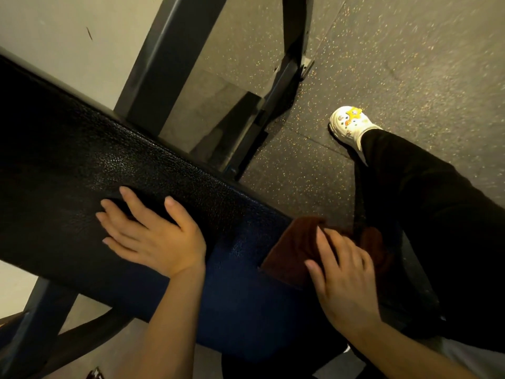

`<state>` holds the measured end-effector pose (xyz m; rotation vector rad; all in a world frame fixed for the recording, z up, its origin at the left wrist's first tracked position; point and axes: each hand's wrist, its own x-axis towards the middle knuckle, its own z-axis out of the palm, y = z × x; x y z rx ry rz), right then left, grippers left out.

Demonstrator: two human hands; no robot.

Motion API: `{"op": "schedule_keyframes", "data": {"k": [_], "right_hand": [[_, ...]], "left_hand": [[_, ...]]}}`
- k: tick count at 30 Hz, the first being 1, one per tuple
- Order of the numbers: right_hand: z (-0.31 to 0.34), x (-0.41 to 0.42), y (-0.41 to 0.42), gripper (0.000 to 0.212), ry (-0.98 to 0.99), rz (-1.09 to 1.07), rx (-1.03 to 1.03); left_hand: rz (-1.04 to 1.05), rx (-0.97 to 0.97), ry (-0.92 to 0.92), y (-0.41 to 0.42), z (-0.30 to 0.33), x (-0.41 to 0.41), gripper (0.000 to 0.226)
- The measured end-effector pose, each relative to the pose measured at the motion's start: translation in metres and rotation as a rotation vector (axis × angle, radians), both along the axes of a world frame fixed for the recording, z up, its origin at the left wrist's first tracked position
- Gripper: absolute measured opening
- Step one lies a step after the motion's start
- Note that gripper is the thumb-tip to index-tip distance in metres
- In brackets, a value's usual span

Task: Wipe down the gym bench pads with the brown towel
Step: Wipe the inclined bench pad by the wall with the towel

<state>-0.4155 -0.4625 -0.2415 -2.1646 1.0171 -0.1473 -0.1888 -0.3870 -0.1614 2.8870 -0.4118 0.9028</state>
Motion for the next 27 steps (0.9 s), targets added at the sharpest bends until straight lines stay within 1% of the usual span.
{"op": "schedule_keyframes", "data": {"k": [3, 6, 9, 11, 13, 16, 18, 21, 27], "right_hand": [[-0.007, -0.017, -0.001, 0.057, 0.055, -0.050, 0.041], [-0.011, -0.023, 0.000, 0.054, 0.057, -0.078, 0.088], [-0.008, -0.016, -0.003, 0.051, 0.044, -0.081, 0.109], [-0.003, -0.008, -0.005, 0.051, -0.009, -0.056, 0.089], [0.003, 0.011, -0.010, 0.052, -0.096, -0.029, 0.036], [0.027, 0.052, -0.013, 0.046, -0.232, 0.014, 0.000], [0.041, 0.079, -0.017, 0.050, -0.295, 0.062, 0.013], [0.038, 0.085, -0.026, 0.051, -0.323, 0.142, 0.054], [0.012, 0.048, -0.040, 0.049, -0.312, 0.269, 0.052]], "left_hand": [[-0.041, 0.006, 0.045, 0.002, -0.007, -0.020, 0.057], [-0.103, 0.027, 0.101, 0.001, -0.028, -0.057, 0.057], [-0.191, 0.118, 0.146, 0.001, -0.050, -0.097, 0.057], [-0.217, 0.156, 0.139, 0.001, -0.060, -0.101, 0.058], [-0.188, 0.151, 0.118, 0.002, -0.064, -0.099, 0.058], [-0.195, 0.156, 0.099, 0.000, -0.064, -0.099, 0.057], [-0.189, 0.158, 0.103, 0.001, -0.064, -0.099, 0.055], [-0.177, 0.167, 0.100, 0.005, -0.063, -0.098, 0.056], [-0.170, 0.158, 0.104, 0.003, -0.063, -0.100, 0.056]]}}
